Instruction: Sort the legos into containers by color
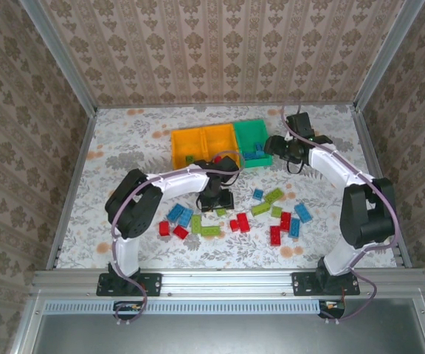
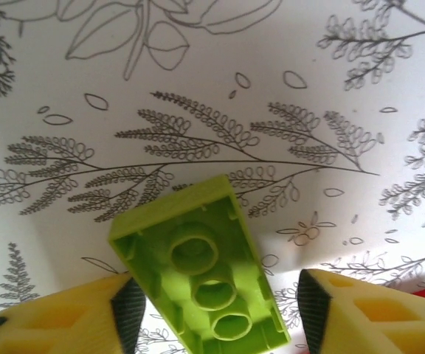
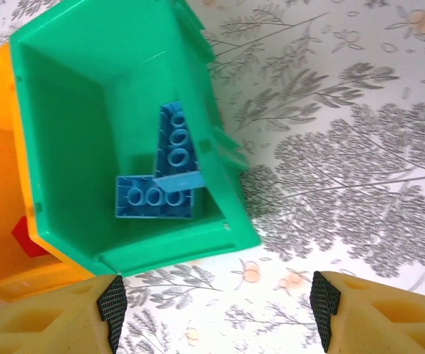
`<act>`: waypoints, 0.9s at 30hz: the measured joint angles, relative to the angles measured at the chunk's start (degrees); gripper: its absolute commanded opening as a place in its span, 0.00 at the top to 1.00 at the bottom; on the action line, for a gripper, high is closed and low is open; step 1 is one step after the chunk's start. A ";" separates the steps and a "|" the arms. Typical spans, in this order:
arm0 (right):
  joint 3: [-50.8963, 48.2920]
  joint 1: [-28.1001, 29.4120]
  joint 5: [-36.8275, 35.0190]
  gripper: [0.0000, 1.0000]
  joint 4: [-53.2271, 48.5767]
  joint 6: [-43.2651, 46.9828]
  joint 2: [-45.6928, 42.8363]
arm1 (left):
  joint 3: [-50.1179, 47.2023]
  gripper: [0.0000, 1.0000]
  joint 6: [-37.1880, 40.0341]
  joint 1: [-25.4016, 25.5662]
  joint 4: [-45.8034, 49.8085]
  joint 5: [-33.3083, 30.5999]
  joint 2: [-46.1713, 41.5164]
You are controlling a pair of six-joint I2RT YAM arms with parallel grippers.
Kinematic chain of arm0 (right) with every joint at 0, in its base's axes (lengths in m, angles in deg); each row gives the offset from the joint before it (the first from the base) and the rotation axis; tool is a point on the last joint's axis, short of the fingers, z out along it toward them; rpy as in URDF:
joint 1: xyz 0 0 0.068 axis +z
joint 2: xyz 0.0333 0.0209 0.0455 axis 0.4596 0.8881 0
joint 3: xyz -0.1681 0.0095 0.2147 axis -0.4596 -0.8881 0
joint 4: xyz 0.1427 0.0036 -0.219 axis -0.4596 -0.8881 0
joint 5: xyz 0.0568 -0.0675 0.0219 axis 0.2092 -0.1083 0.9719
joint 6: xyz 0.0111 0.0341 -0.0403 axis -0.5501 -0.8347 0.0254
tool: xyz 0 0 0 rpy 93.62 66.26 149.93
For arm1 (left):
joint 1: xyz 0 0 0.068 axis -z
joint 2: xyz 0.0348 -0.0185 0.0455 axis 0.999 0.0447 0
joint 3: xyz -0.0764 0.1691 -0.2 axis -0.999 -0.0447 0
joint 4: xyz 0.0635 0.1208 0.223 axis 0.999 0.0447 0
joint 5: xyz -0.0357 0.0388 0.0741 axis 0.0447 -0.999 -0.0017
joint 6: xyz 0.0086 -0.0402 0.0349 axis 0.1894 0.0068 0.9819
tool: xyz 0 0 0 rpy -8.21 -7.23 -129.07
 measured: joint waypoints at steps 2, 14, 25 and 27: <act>-1.55 -0.98 -0.02 0.30 -0.02 0.66 -1.44 | 0.83 0.55 0.33 -0.02 1.53 -0.59 0.61; -8.17 -2.73 -0.02 0.29 -0.07 3.87 -6.19 | 1.42 0.67 1.97 -0.74 2.67 -1.20 0.81; -18.05 -2.73 1.68 0.29 2.54 3.91 -12.55 | 4.90 0.67 12.17 -10.40 3.17 -6.67 -5.31; -18.95 -2.51 2.54 0.29 2.86 3.93 -12.96 | 7.63 0.67 15.17 -15.21 2.78 -8.48 -8.50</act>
